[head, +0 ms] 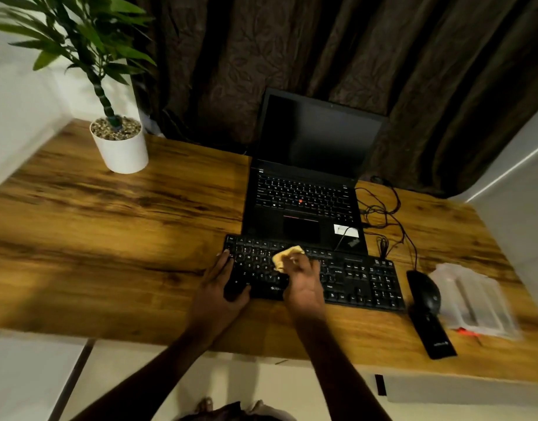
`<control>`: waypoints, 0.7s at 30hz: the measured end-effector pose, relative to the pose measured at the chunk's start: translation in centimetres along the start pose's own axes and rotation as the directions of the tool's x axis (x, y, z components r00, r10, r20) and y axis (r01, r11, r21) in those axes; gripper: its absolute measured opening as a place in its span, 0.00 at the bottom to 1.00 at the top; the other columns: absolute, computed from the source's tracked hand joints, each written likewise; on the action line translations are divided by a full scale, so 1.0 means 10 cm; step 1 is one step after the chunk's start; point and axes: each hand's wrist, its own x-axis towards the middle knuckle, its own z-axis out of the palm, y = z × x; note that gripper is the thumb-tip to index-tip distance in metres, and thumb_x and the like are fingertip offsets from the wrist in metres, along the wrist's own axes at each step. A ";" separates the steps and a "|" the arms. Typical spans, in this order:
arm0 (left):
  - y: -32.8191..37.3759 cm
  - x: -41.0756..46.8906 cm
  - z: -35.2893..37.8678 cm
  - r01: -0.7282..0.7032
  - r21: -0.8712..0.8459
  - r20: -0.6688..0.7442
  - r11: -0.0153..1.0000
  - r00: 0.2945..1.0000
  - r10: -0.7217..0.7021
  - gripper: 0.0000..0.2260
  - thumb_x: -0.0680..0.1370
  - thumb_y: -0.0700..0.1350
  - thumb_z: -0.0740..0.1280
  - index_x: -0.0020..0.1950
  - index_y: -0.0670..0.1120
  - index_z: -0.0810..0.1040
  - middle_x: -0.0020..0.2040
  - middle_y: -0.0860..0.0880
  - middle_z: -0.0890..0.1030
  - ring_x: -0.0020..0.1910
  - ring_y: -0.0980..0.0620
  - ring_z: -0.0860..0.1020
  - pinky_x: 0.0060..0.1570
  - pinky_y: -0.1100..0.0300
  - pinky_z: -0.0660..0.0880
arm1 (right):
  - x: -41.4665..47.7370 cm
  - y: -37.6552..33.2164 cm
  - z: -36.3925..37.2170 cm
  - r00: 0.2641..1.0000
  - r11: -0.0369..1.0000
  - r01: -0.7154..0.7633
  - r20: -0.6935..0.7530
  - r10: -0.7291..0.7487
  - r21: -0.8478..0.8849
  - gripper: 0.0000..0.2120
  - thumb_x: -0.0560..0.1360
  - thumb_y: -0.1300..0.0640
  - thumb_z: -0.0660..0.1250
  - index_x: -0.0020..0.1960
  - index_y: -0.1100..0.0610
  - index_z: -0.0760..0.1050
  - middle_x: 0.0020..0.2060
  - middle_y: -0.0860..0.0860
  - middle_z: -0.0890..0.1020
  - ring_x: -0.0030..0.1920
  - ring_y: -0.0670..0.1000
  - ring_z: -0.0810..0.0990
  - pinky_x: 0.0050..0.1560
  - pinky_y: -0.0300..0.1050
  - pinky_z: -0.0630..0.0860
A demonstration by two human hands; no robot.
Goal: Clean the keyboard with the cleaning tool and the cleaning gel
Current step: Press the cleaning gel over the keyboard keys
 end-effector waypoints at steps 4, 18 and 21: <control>0.01 -0.03 0.01 0.018 -0.009 0.035 1.000 0.999 -0.017 0.38 0.72 0.66 0.61 0.76 0.46 0.66 0.79 0.54 0.60 0.77 0.54 0.57 0.73 0.56 0.57 | -0.09 0.10 0.01 0.972 0.968 -0.229 0.089 0.220 0.106 0.32 0.74 0.68 0.62 0.75 0.48 0.63 0.76 0.50 0.56 0.74 0.58 0.55 0.73 0.51 0.64; 0.00 -0.04 -0.02 0.014 0.028 0.066 1.000 0.998 -0.016 0.38 0.71 0.66 0.60 0.76 0.46 0.66 0.79 0.52 0.60 0.77 0.52 0.57 0.73 0.51 0.60 | -0.30 0.26 0.19 0.987 0.982 -0.157 0.058 0.152 0.101 0.29 0.75 0.62 0.66 0.73 0.47 0.66 0.74 0.51 0.60 0.70 0.57 0.61 0.67 0.52 0.72; 0.02 -0.04 -0.02 0.008 0.038 0.060 0.999 0.998 -0.010 0.39 0.71 0.66 0.59 0.76 0.46 0.66 0.79 0.53 0.60 0.77 0.51 0.57 0.72 0.52 0.59 | -0.37 0.08 0.19 0.986 0.982 -0.161 0.051 0.156 0.102 0.29 0.75 0.62 0.65 0.74 0.47 0.64 0.75 0.52 0.60 0.72 0.58 0.59 0.67 0.51 0.71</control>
